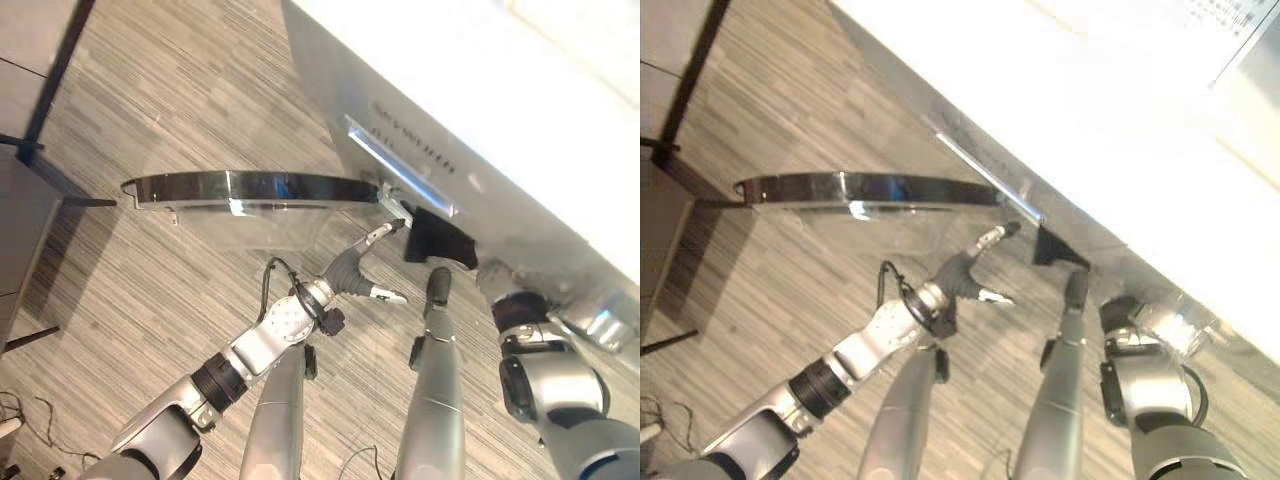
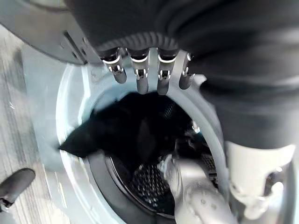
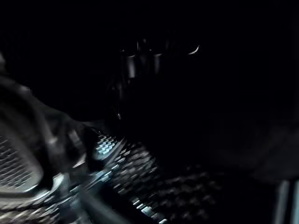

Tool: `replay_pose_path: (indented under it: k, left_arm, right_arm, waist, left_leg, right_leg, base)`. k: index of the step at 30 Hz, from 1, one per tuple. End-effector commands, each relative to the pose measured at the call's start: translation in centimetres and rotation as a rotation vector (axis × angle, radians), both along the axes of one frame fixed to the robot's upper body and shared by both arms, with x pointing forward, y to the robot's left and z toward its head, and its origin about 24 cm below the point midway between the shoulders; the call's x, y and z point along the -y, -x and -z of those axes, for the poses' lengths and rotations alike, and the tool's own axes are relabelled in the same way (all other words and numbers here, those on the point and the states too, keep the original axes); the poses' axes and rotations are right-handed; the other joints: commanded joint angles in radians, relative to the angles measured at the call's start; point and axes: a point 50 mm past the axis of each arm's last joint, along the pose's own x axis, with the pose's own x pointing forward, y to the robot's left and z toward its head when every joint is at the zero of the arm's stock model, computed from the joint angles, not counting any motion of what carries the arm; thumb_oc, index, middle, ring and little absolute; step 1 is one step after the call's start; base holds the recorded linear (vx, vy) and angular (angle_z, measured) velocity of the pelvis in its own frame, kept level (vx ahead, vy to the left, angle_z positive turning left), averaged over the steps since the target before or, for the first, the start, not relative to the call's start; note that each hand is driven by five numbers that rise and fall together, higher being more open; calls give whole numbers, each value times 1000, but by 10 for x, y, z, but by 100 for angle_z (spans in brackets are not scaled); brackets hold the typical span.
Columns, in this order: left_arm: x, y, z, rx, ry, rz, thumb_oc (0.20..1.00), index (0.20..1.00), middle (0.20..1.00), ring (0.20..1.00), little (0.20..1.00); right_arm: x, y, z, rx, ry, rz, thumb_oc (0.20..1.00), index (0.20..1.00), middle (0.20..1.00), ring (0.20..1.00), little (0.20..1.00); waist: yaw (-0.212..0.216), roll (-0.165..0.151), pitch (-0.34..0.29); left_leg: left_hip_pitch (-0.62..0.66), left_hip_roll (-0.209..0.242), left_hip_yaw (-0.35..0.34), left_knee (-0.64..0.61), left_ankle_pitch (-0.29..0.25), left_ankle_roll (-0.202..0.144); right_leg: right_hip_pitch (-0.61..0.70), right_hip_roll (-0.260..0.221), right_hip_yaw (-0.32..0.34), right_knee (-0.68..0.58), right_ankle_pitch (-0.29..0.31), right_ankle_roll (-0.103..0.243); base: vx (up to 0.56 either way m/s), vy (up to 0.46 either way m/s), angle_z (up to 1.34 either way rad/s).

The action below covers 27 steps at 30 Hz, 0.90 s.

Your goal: Grab the laundry basket,head to the washer,open it,put in the laundry and shut it.

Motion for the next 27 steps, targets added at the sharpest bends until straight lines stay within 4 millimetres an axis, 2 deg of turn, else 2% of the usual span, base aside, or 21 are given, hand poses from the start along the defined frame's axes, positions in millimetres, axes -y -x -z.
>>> replay_pose_path:
  k: [1,2,5,6,7,8,10,11,12,14,16,18,19,20,21,22,24,26,27]
  left_arm:
    - [-14,13,10,-29,4,2,1000,1000,1000,1000,1000]
    - [-15,13,10,-28,5,2,1000,1000,1000,1000,1000]
    - [-21,18,15,-41,6,-10,1000,1000,1000,1000,1000]
    - [-23,20,17,-43,-2,-7,1000,1000,1000,1000,1000]
    - [-23,20,17,-43,-2,-7,1000,1000,1000,1000,1000]
    - [-22,20,16,-37,-1,-3,1000,1000,1000,1000,1000]
    - [-19,20,14,-31,1,16,1000,1000,1000,1000,1000]
    - [-17,20,11,-28,3,27,1000,1000,1000,1000,1000]
    - [-16,20,11,-29,1,31,1000,1000,1000,1000,1000]
    - [-15,18,13,-34,-11,32,1000,1000,1000,1000,1000]
    - [-13,16,15,-38,-21,26,1000,1000,1000,1000,1000]
    - [-12,13,17,-43,-23,8,1000,1000,1000,1000,1000]
    - [-13,8,16,-30,-30,-23,1000,1000,1000,1000,1000]
    - [-13,8,16,-31,-30,-23,1000,1000,1000,1000,1000]
    - [-14,7,16,-33,-26,-37,1000,1000,1000,1000,1000]
    - [-17,5,17,-34,-22,-58,1000,1000,1000,1000,1000]
    - [-17,5,17,-35,-24,-59,1000,1000,1000,1000,1000]
    - [-24,9,25,-64,-26,-73,1000,1000,1000,1000,1000]
    - [-24,9,25,-64,-27,-73,1000,1000,1000,1000,1000]
  right_arm:
    - [56,29,-92,181,298,340,200,200,200,200,200]
    - [55,28,-92,180,301,342,200,200,200,200,200]
    - [65,25,-97,25,533,436,200,200,200,200,200]
    - [76,18,-89,-168,707,485,200,200,200,200,200]
    - [76,18,-89,-168,707,485,200,200,200,200,200]
    - [83,12,-83,-300,805,483,200,200,200,200,200]
    - [94,6,-78,-461,834,452,200,200,200,200,200]
    - [99,5,-73,-546,822,417,1000,1000,1000,1000,1000]
    - [104,6,-67,-604,790,378,1000,1000,1000,1000,1000]
    - [104,5,-61,-595,695,318,1000,1000,1000,1000,1000]
    - [92,-1,-53,-564,674,261,1000,1000,1000,1000,1000]
    - [71,-10,-44,-516,687,190,1000,1000,1000,1000,1000]
    - [37,-18,-13,-490,716,76,1000,1000,1000,1000,1000]
    - [37,-18,-12,-492,715,76,1000,1000,1000,1000,1000]
    - [22,-18,-1,-474,741,27,1000,1000,1000,1000,1000]
    - [4,-13,28,-486,766,-56,1000,1000,1000,1000,1000]
    - [4,-13,29,-487,765,-57,1000,1000,1000,1000,1000]
    - [-14,13,98,-610,736,-189,1000,1000,1000,1000,1000]
    - [-15,13,98,-610,736,-189,1000,1000,1000,1000,1000]
  waist:
    - [10,21,-74]
    - [8,20,-74]
    - [25,35,-75]
    - [44,44,-77]
    - [44,44,-77]
    - [54,54,-75]
    - [76,67,-76]
    - [85,72,-76]
    - [91,77,-76]
    - [93,79,-77]
    - [88,77,-74]
    - [79,72,-70]
    - [59,57,-68]
    - [61,58,-69]
    - [51,49,-69]
    - [39,39,-70]
    - [37,36,-73]
    - [19,18,-89]
    - [17,15,-90]
  left_leg:
    - [162,34,0,-6,-150,-11]
    - [159,32,0,-7,-143,-11]
    - [168,31,2,-21,-133,-13]
    - [176,33,1,-29,-131,-15]
    - [176,33,1,-29,-131,-15]
    - [182,34,4,-37,-127,-17]
    - [185,35,8,-47,-118,-20]
    - [184,34,11,-50,-114,-22]
    - [183,34,11,-54,-111,-24]
    - [188,35,11,-65,-102,-27]
    - [195,37,13,-72,-97,-27]
    - [201,36,17,-80,-94,-27]
    - [207,36,17,-88,-87,-26]
    - [211,38,17,-87,-93,-26]
    - [212,36,18,-93,-87,-25]
    - [228,41,17,-99,-95,-26]
    - [225,37,17,-103,-86,-25]
    - [251,42,12,-106,-102,-24]
    - [249,39,12,-108,-96,-23]
  right_leg:
    - [9,31,-24,-20,-38,-3]
    - [6,29,-23,-22,-31,-5]
    - [1,30,-14,-11,-39,-6]
    - [3,30,-13,-4,-48,-7]
    - [3,30,-13,-4,-48,-7]
    - [3,30,-13,-5,-48,-7]
    - [-2,26,-15,-4,-45,-6]
    - [-6,24,-14,-3,-43,-5]
    - [-6,23,-15,-4,-43,-4]
    - [-2,22,-19,-7,-40,-2]
    - [4,24,-19,-11,-38,-3]
    - [11,29,-20,-15,-33,-6]
    - [23,34,-23,-28,-20,-12]
    - [26,35,-24,-24,-28,-10]
    - [29,37,-25,-33,-18,-13]
    - [51,45,-31,-42,-22,-15]
    - [50,42,-30,-50,-13,-16]
    - [104,48,-45,-79,-14,-18]
    - [103,46,-45,-84,-7,-18]
  base:
    - [44,-32,4]
    - [54,-17,3]
    - [35,-10,0]
    - [51,-19,-1]
    - [52,-17,0]
    - [0,0,0]
    - [18,8,4]
    - [12,6,5]
    - [15,8,3]
    - [21,-4,5]
    - [4,-10,8]
    - [2,-4,0]
    - [29,-5,-8]
    - [-1,-21,-8]
    - [15,-23,-7]
    - [-14,-24,-8]
    - [-2,-9,-6]
    - [17,-11,-6]
    - [2,1,-4]
